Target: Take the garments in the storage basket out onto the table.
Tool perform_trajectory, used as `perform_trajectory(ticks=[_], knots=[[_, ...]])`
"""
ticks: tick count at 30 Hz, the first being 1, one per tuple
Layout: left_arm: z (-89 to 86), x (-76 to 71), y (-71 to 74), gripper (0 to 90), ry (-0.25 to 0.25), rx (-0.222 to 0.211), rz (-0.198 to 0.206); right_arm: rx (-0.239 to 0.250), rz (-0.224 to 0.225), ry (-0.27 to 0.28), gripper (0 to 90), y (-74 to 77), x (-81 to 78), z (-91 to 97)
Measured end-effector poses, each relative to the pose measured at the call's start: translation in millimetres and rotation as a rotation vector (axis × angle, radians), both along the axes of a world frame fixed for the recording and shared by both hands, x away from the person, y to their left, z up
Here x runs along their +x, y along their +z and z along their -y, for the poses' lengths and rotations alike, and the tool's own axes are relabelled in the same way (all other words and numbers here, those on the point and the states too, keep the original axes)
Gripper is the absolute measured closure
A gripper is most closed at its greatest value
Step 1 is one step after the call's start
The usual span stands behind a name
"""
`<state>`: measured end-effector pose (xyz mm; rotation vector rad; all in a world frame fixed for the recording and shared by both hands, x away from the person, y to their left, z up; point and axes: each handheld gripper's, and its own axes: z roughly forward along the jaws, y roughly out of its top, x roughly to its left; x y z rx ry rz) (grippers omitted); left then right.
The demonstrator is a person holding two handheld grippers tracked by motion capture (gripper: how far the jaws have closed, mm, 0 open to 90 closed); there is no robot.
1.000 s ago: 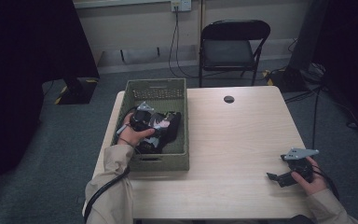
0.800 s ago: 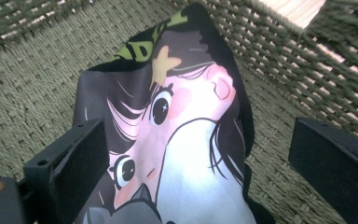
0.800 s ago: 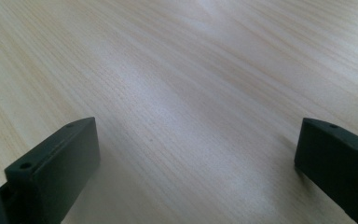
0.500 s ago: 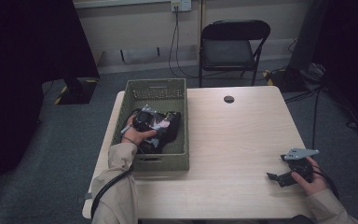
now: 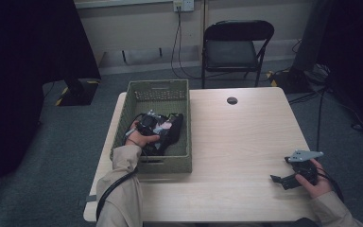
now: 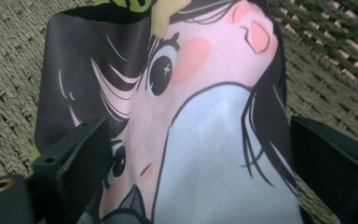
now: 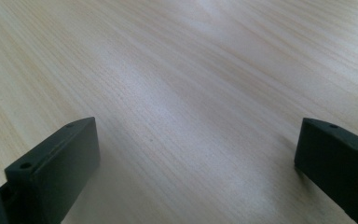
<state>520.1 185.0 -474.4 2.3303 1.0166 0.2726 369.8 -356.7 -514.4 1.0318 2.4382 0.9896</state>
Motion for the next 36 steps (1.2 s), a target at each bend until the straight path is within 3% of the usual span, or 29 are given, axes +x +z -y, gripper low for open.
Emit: perform_trajectory(ticks=[4, 10, 13, 18, 26, 36], knots=[[1.5, -1.9, -2.0, 24.0, -0.049, 0.078, 0.009, 0.0, 0.0, 0.0, 0.0, 0.0, 0.0, 0.0], [-1.2, -4.9, 0.0, 44.8, -0.024, 0.054, -0.016, 0.0, 0.0, 0.0, 0.0, 0.0, 0.0, 0.0], [-1.7, -6.9, 3.2, 50.2, 0.004, 0.037, -0.04, 0.0, 0.0, -0.001, 0.0, 0.1, -0.1, 0.0], [-4.1, -9.2, 12.4, 54.6, 0.051, 0.011, -0.06, 0.0, 0.0, 0.0, 0.0, 0.0, 0.0, 0.0], [-14.2, -13.1, 39.9, 55.4, 0.098, -0.063, 0.002, 0.0, 0.0, 0.0, 0.0, 0.0, 0.0, 0.0], [-18.8, -21.6, 77.6, 55.1, 0.096, -0.148, 0.075, -0.001, 0.0, 0.0, 0.0, 0.0, 0.0, 0.0]])
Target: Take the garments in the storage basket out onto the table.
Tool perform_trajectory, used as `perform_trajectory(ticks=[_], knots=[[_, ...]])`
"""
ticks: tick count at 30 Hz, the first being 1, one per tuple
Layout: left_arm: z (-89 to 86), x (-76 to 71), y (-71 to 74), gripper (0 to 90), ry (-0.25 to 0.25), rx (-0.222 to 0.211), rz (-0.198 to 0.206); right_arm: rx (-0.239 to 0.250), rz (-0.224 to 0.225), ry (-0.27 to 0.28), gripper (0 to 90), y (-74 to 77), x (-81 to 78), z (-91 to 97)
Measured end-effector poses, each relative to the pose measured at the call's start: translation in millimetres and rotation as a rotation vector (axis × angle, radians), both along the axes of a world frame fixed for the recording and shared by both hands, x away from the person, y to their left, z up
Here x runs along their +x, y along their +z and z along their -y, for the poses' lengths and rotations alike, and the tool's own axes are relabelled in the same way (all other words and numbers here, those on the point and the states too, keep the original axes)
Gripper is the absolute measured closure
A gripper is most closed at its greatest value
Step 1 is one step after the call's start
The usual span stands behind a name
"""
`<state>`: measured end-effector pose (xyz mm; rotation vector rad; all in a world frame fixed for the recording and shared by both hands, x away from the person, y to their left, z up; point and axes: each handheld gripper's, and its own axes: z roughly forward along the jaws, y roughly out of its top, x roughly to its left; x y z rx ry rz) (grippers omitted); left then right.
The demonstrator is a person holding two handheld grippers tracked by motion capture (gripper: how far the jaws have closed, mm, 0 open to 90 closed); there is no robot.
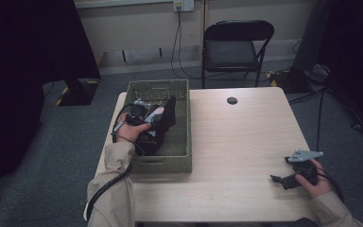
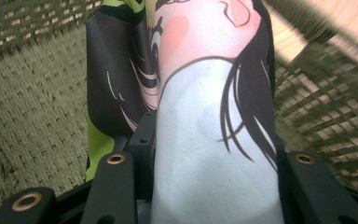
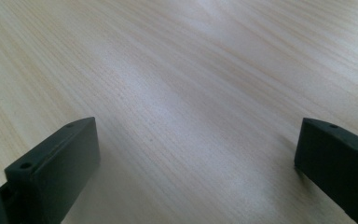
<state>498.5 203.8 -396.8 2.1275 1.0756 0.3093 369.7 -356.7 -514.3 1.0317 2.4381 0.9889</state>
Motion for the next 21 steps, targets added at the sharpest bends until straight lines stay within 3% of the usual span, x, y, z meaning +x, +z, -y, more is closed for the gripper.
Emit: perform_trajectory(ticks=[8, 21], knots=[[-2.8, -7.3, 23.5, 55.1, 0.012, -0.052, 0.023, 0.0, 0.0, 0.0, 0.0, 0.0, 0.0, 0.0], [7.3, -18.1, 53.9, 55.3, -0.014, -0.107, 0.073, 0.001, 0.0, 0.0, 0.0, 0.0, 0.0, -0.1]])
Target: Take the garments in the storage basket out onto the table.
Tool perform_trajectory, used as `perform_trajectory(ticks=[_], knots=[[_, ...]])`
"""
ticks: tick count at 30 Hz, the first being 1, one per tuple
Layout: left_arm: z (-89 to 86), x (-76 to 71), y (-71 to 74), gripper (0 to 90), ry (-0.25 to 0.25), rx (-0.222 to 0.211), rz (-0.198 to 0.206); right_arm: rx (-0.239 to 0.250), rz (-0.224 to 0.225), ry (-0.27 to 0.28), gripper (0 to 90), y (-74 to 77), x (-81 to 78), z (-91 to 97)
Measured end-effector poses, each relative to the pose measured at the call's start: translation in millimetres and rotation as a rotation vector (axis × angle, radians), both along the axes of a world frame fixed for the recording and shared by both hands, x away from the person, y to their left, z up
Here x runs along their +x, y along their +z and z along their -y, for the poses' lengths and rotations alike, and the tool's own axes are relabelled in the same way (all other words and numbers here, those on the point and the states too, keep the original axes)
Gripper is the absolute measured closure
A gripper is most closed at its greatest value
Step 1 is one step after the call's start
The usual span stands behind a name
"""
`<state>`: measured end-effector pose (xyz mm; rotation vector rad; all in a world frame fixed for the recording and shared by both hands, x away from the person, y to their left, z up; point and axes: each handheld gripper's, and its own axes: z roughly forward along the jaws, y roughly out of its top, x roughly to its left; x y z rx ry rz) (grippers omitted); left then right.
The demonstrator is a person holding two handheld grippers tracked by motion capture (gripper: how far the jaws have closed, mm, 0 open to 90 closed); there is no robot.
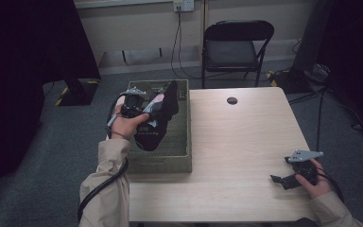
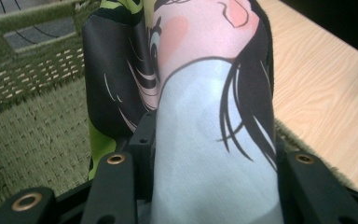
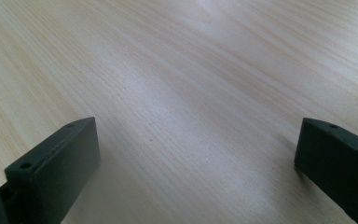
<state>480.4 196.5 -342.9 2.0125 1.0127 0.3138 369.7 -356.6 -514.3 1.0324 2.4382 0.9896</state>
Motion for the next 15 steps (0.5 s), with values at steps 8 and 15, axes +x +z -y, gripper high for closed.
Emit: perform_trajectory(ticks=[8, 15], knots=[[9.2, -7.9, 14.2, 55.2, -0.027, -0.033, 0.012, 0.0, 0.0, -0.001, 0.0, 0.0, -0.1, 0.0], [19.5, -15.7, 25.6, 55.3, -0.064, -0.062, 0.017, 0.0, 0.0, 0.0, 0.0, 0.0, -0.1, 0.0]])
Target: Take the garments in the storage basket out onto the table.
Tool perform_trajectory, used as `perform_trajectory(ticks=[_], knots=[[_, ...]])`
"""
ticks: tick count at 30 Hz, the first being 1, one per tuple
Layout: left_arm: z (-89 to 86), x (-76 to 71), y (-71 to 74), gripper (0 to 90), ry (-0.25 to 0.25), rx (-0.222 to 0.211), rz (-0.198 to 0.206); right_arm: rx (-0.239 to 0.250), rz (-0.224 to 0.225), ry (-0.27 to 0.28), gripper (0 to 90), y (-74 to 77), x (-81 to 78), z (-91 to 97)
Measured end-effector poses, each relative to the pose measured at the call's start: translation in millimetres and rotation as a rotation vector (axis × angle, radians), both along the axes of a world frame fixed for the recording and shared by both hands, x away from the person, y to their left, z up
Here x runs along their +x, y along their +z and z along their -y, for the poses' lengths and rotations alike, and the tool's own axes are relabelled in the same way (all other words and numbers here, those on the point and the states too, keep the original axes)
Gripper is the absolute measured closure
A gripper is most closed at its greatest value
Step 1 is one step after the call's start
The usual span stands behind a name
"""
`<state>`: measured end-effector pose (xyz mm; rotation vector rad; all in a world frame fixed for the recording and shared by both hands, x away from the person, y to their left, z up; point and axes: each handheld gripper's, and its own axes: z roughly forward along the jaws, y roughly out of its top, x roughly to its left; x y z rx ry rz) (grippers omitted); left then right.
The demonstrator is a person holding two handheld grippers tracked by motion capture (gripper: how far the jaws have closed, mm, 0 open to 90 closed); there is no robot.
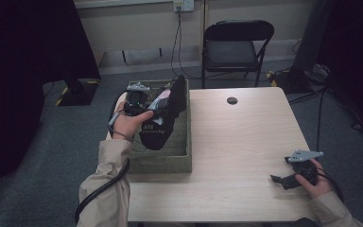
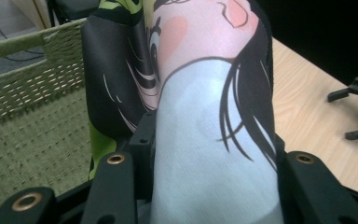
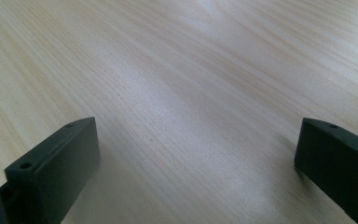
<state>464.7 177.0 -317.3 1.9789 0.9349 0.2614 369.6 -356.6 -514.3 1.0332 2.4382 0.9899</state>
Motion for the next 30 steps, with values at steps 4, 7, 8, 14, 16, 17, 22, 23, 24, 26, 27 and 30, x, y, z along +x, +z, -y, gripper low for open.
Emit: perform_trajectory(ticks=[4, 7, 8, 14, 16, 17, 22, 23, 24, 26, 27, 30], knots=[[6.3, -4.2, 5.1, 55.2, -0.023, -0.012, 0.003, 0.0, 0.0, 0.0, 0.0, 0.0, 0.0, 0.0], [11.8, -7.2, 8.1, 55.3, -0.042, -0.019, 0.008, 0.0, 0.0, 0.0, 0.0, 0.0, 0.0, 0.0], [11.8, -7.2, 8.1, 55.2, -0.042, -0.019, 0.008, 0.0, 0.0, 0.0, 0.0, 0.0, 0.0, 0.0], [26.1, -13.4, 12.5, 55.3, -0.085, -0.031, 0.013, 0.0, 0.0, 0.0, 0.0, 0.0, 0.0, 0.0], [30.5, -15.2, 13.8, 55.2, -0.093, -0.034, 0.019, -0.001, 0.0, 0.0, 0.0, 0.1, 0.0, 0.0], [32.7, -16.1, 14.3, 55.3, -0.095, -0.031, 0.023, -0.001, 0.0, 0.0, 0.0, 0.0, 0.0, 0.0], [44.1, -20.3, 13.0, 55.3, -0.122, -0.047, 0.027, -0.001, 0.0, 0.0, 0.0, 0.1, 0.0, 0.1], [47.0, -21.3, 12.6, 55.3, -0.131, -0.047, 0.026, -0.001, 0.0, 0.0, 0.0, 0.1, 0.0, 0.1], [50.5, -22.4, 11.8, 55.3, -0.139, -0.052, 0.027, -0.001, 0.0, 0.0, 0.0, 0.1, 0.0, 0.1], [55.4, -23.4, 10.6, 55.3, -0.15, -0.059, 0.022, -0.001, 0.0, 0.0, 0.0, 0.1, 0.0, 0.0], [58.1, -24.0, 10.1, 55.3, -0.155, -0.059, 0.022, -0.001, 0.0, 0.0, 0.0, 0.0, 0.0, 0.1], [65.8, -25.6, 8.4, 55.3, -0.166, -0.065, 0.019, -0.001, 0.0, 0.0, 0.0, 0.0, 0.0, 0.1]])
